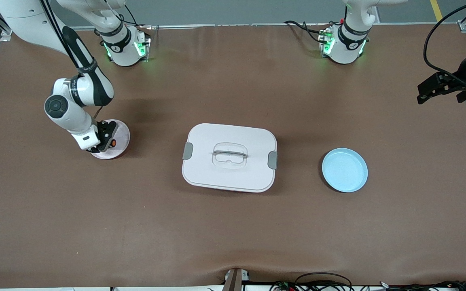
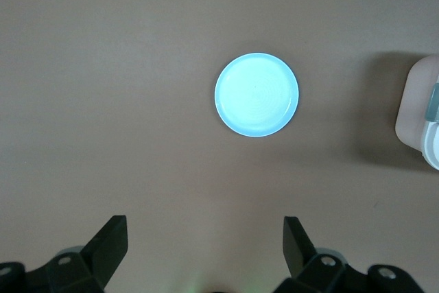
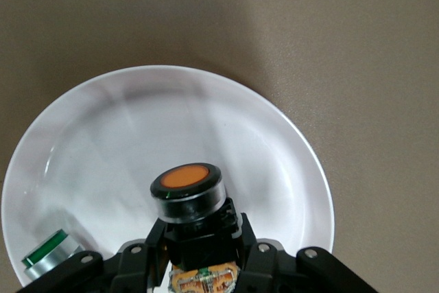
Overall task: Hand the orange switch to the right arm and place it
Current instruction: 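Lower the switch onto the white plate with the right gripper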
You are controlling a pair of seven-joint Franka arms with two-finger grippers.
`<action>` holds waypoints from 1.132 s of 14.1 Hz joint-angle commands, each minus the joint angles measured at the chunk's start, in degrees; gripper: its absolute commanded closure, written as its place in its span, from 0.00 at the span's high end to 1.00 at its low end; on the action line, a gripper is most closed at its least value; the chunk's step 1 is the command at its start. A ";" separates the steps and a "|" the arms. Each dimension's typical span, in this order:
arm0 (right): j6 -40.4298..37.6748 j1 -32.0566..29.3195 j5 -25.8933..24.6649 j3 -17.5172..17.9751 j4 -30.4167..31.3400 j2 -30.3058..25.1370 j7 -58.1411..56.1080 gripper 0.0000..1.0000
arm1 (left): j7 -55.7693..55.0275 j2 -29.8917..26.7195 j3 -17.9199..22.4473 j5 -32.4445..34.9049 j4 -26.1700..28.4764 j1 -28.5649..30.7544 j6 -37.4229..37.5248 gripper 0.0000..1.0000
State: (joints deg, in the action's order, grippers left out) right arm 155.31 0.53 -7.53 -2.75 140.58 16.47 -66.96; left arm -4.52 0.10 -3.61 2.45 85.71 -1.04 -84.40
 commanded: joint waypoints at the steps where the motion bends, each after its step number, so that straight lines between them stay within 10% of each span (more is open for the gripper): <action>1: 0.60 -0.88 -0.99 0.64 -0.57 0.93 -0.63 0.12 | 1.00 -1.51 -0.44 -0.95 1.65 0.69 -0.68 1.00; 7: 0.95 -0.79 -0.91 0.64 -0.57 1.02 -0.63 0.21 | 1.09 -1.25 -0.52 -1.04 1.30 0.34 -0.59 1.00; 11: 1.04 -0.79 -0.99 0.64 -0.75 0.75 -0.80 1.00 | 1.00 -0.90 -0.35 -1.13 0.43 0.78 0.46 1.00; 16: -0.18 -0.62 -0.99 0.64 -1.62 0.31 -0.10 1.00 | 0.48 -0.46 -0.35 -0.78 0.33 0.25 0.29 1.00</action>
State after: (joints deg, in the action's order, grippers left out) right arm 156.08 0.53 -7.54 -2.64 139.86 17.07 -67.11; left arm -4.51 0.05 -3.87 2.37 85.95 -0.89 -84.21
